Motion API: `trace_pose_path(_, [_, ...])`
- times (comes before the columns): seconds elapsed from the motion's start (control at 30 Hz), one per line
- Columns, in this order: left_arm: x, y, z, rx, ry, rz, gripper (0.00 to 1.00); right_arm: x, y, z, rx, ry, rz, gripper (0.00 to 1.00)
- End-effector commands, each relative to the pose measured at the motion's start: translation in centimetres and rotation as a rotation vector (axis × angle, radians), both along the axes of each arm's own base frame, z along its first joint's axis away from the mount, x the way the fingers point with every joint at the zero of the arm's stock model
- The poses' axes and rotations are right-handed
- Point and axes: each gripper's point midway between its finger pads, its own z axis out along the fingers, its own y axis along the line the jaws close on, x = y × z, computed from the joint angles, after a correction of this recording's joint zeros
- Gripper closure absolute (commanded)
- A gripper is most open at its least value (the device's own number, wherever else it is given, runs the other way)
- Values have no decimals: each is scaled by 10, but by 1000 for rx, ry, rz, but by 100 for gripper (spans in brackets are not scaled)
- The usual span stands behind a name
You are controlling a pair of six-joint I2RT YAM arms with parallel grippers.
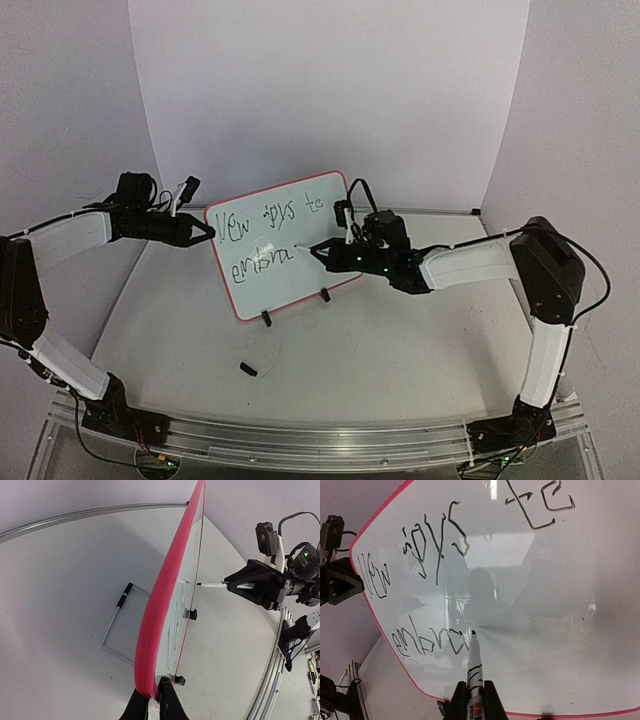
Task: Write a sentence on the whiteboard
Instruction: Write on the whiteboard with the whiteboard marker without the cap.
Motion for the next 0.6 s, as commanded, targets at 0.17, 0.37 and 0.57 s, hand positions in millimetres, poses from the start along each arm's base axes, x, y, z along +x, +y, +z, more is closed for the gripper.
trace_pose_path(0.17, [-2, 8, -27, 101, 66, 37, 100, 19, 1, 12, 26, -30, -54, 100])
trace_pose_path(0.37, [-3, 7, -28, 102, 67, 36, 100, 19, 8, 9, 28, -23, -20, 100])
trace_pose_path(0.57, [-3, 7, -28, 103, 69, 35, 100, 12, 12, -8, 14, 22, 22, 100])
